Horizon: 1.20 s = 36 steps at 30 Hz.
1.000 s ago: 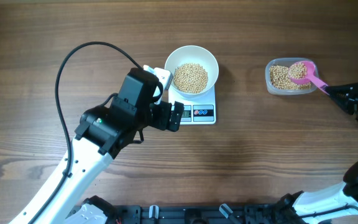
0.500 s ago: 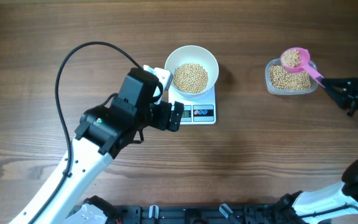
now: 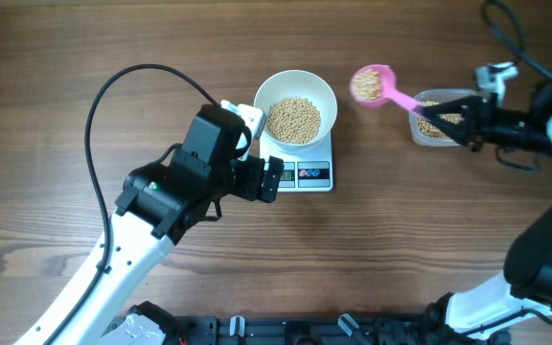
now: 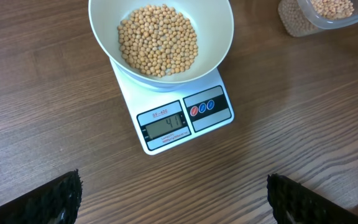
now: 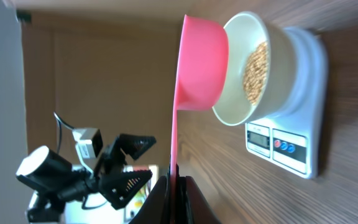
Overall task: Scoop item into bowl and weigh 150g on scale
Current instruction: 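Lift the filled scoop and carry it toward the white bowl, then tip the pink scoop over the white bowl to pour soybeans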
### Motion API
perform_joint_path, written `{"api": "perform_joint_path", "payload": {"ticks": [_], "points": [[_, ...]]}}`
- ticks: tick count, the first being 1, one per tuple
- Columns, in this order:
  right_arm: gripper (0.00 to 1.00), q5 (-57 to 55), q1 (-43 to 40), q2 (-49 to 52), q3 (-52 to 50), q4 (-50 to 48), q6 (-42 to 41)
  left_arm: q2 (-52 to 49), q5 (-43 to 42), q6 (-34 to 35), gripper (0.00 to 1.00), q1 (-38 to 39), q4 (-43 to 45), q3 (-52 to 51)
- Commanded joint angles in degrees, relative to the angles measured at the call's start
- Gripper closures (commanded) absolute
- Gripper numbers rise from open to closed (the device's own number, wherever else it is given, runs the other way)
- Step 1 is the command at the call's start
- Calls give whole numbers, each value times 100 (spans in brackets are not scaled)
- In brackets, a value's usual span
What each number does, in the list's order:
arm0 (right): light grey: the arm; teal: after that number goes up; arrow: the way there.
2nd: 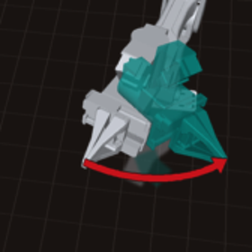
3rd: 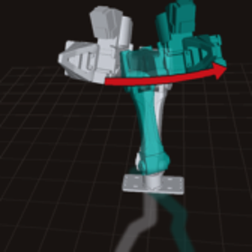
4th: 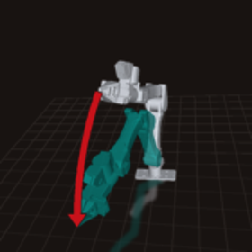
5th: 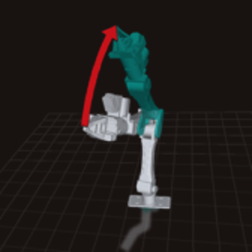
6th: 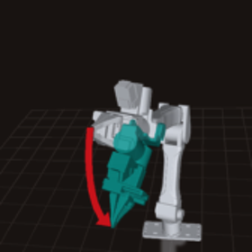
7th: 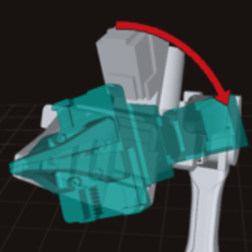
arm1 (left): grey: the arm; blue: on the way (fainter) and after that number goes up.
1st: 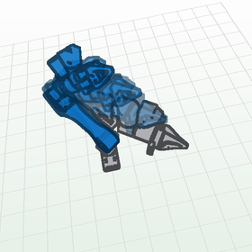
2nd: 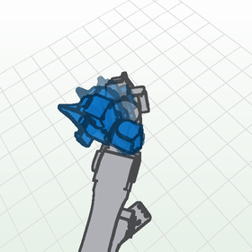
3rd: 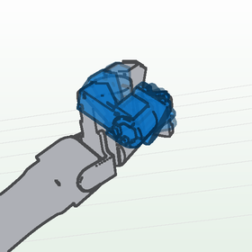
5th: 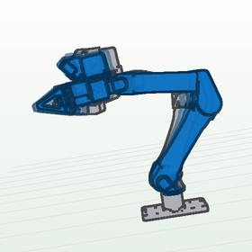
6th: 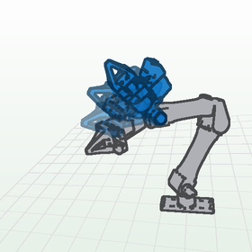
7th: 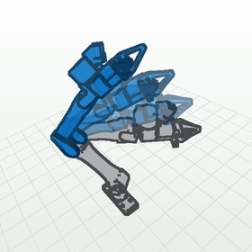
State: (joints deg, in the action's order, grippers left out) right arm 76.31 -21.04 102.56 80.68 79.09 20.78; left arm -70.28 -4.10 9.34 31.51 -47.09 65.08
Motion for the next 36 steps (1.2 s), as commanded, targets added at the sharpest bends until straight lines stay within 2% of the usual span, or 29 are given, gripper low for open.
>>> {"api": "perform_joint_path", "payload": {"ticks": [1, 4, 8, 14, 18, 29, 36], "points": [[95, 284, 468, 105, -35, -326, -385, 42, 96, 55, 0, 15, 11, -26], [95, 186, 734, 105, 37, -581, -649, 42, 96, 55, 0, 15, 11, -26], [95, -710, 997, 94, 286, -820, -1241, 42, 96, 55, 0, 15, 11, -26], [95, -1327, 1436, -94, 608, -1132, -1456, 42, 96, 55, 0, 15, 11, -26], [96, -2509, 1821, -387, 645, -1596, -1985, 42, 96, 55, 0, 15, 11, -26], [95, -4542, 2903, -1139, 645, -2929, -1978, 42, 96, 55, 0, 15, 11, -26], [95, -5591, 3517, -1185, 643, -3211, -1631, 42, 96, 55, 0, 15, 11, -26]]}}
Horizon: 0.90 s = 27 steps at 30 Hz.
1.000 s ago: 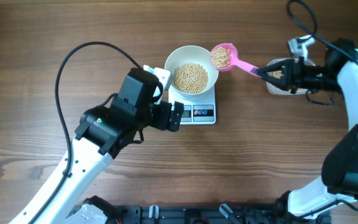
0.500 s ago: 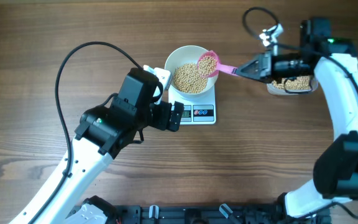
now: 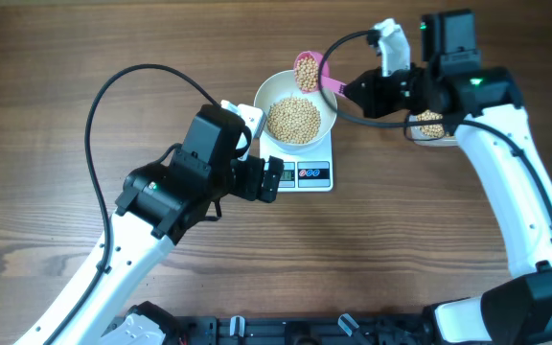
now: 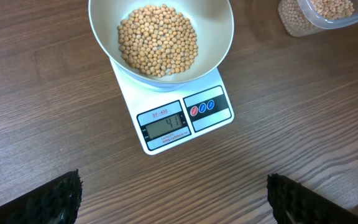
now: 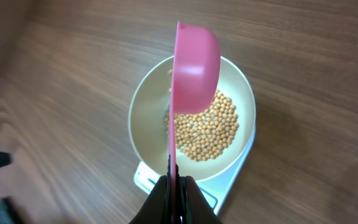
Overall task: Scoop item into bowl and weigh 150g on scale
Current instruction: 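Tip the pink scoop over the white bowl to pour soybeans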
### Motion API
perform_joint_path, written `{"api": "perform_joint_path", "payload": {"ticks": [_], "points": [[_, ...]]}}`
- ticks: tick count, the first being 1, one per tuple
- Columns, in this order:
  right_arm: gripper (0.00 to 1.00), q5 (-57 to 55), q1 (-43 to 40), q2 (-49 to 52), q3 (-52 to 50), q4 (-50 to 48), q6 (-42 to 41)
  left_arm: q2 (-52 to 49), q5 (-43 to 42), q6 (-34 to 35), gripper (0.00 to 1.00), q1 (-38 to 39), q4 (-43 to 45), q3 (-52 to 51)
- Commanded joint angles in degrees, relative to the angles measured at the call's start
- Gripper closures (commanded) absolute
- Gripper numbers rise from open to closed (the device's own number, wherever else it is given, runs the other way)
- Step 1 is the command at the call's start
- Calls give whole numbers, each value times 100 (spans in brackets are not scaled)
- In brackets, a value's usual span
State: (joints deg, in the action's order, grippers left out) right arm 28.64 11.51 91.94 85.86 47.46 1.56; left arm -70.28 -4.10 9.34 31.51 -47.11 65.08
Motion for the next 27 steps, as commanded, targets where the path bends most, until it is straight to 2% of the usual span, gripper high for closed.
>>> {"api": "perform_joint_path", "payload": {"ticks": [1, 8, 20, 27], "points": [[96, -970, 345, -122, 125, -52, 352, 42, 96, 55, 0, 15, 13, -26], [96, -1858, 793, -122, 125, -59, 599, 42, 96, 55, 0, 15, 13, -26], [96, -2015, 1084, -122, 125, -37, 1054, 42, 96, 55, 0, 15, 13, -26], [96, -2479, 1084, -122, 125, -33, 1370, 42, 96, 55, 0, 15, 13, -26]]}}
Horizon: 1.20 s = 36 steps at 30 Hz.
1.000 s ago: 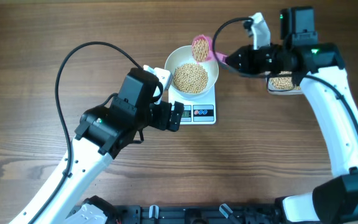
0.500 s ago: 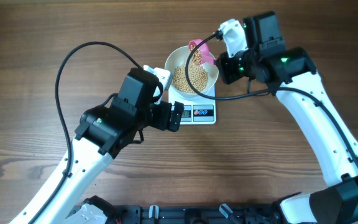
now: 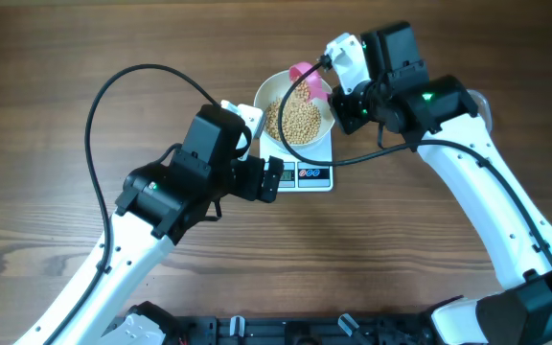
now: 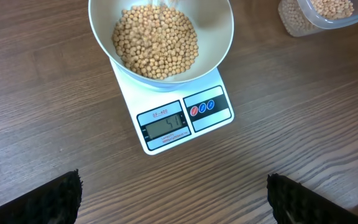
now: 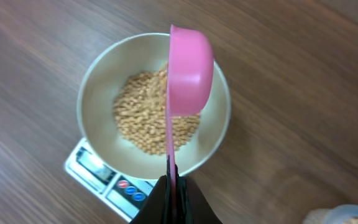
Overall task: Scoop item into bowl and weigh 150g on scale
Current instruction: 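Tip the pink scoop over the white bowl to pour soybeans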
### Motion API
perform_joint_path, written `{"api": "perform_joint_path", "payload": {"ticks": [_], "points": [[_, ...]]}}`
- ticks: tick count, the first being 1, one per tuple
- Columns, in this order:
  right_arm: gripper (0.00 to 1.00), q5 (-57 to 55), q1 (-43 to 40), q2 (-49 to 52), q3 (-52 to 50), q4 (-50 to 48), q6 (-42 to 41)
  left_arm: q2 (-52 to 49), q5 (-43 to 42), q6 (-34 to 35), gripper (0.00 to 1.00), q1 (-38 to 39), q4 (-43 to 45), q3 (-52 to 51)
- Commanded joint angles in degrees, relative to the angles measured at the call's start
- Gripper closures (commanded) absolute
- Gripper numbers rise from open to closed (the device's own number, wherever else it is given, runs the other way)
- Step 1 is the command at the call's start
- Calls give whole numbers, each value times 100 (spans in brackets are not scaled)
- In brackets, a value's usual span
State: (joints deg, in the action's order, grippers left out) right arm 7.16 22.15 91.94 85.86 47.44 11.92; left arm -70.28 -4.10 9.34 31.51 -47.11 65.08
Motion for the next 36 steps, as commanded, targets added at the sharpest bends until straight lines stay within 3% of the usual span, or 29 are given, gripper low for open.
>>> {"api": "perform_joint_path", "payload": {"ticks": [1, 13, 28, 36], "points": [[95, -330, 20, -122, 125, -31, 369, 42, 96, 55, 0, 15, 13, -26], [95, -439, 120, -122, 125, -33, 826, 42, 96, 55, 0, 15, 13, -26], [96, -1910, 920, -122, 125, -280, 1556, 42, 96, 55, 0, 15, 13, -26], [96, -1506, 944, -122, 125, -98, 1460, 42, 96, 55, 0, 15, 13, -26]]}}
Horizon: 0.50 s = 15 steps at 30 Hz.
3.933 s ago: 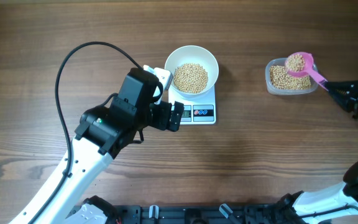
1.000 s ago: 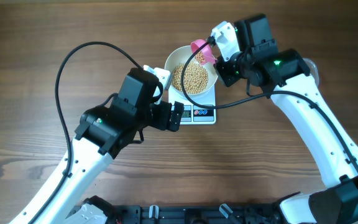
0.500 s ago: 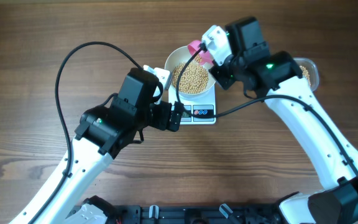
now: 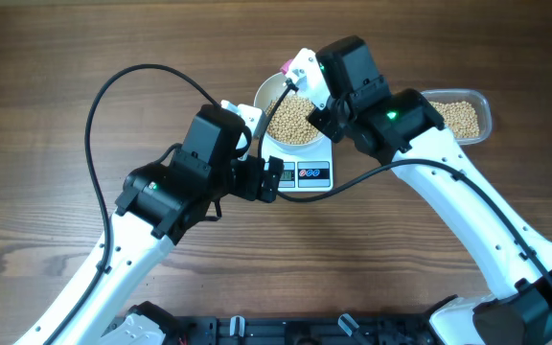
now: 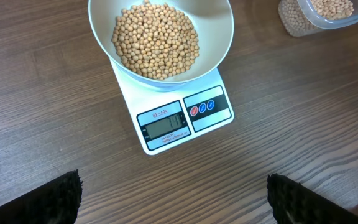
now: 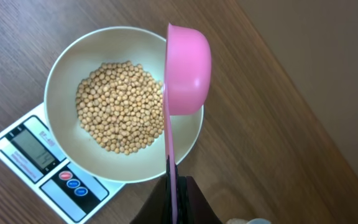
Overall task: Scoop item into bowl and weigh 150g on scale
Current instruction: 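Tip the pink scoop over the white bowl to pour soybeans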
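A white bowl (image 4: 278,101) of tan beans (image 6: 118,114) sits on the white digital scale (image 4: 305,175); its display (image 5: 164,123) faces the left wrist camera. My right gripper (image 6: 174,186) is shut on the handle of the pink scoop (image 6: 187,70), whose cup is turned on edge over the bowl's right rim. In the overhead view only a bit of the pink scoop (image 4: 287,67) shows past the right arm. My left gripper (image 5: 173,196) hangs open above bare table in front of the scale, nothing between its fingers (image 5: 55,198).
A clear container of beans (image 4: 460,116) stands at the right of the scale, also at the upper right in the left wrist view as the container (image 5: 319,14). A black cable (image 4: 113,105) loops over the table's left half.
My right gripper with the pink scoop has moved left over the bowl, the cup still on edge. The bean pile looks settled. The left arm has not moved.
My right gripper first held the scoop full of beans between the container and the bowl. Then it carried it to the bowl's far rim and tipped it. Beans were falling into the bowl at the last moment; now the pile is larger and the scoop stays tilted above.
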### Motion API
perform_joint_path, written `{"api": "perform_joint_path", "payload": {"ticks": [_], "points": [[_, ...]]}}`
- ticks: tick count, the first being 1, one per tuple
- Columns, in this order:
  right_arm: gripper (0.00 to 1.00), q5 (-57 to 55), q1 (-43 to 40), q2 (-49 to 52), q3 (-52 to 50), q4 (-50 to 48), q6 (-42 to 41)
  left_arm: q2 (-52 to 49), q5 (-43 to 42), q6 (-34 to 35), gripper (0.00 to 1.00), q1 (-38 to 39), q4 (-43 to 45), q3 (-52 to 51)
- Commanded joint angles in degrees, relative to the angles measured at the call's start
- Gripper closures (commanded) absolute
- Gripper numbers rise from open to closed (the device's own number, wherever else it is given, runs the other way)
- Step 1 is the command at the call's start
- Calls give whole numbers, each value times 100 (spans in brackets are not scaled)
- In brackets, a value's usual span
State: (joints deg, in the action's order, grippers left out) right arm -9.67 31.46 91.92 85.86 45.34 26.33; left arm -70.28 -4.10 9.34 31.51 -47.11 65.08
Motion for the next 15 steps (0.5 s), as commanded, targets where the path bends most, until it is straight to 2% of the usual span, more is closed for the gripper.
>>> {"api": "perform_joint_path", "payload": {"ticks": [1, 7, 10, 15], "points": [[96, 348, 13, -120, 125, 192, -15, 42, 96, 55, 0, 15, 13, -26], [96, 772, -136, -122, 122, 481, -796, 39, 98, 55, 0, 15, 13, -26], [96, 1344, -374, -186, 125, 481, -914, 42, 96, 55, 0, 15, 13, -26], [96, 2570, -1270, -343, 125, 420, -1202, 42, 98, 55, 0, 15, 13, -26]]}}
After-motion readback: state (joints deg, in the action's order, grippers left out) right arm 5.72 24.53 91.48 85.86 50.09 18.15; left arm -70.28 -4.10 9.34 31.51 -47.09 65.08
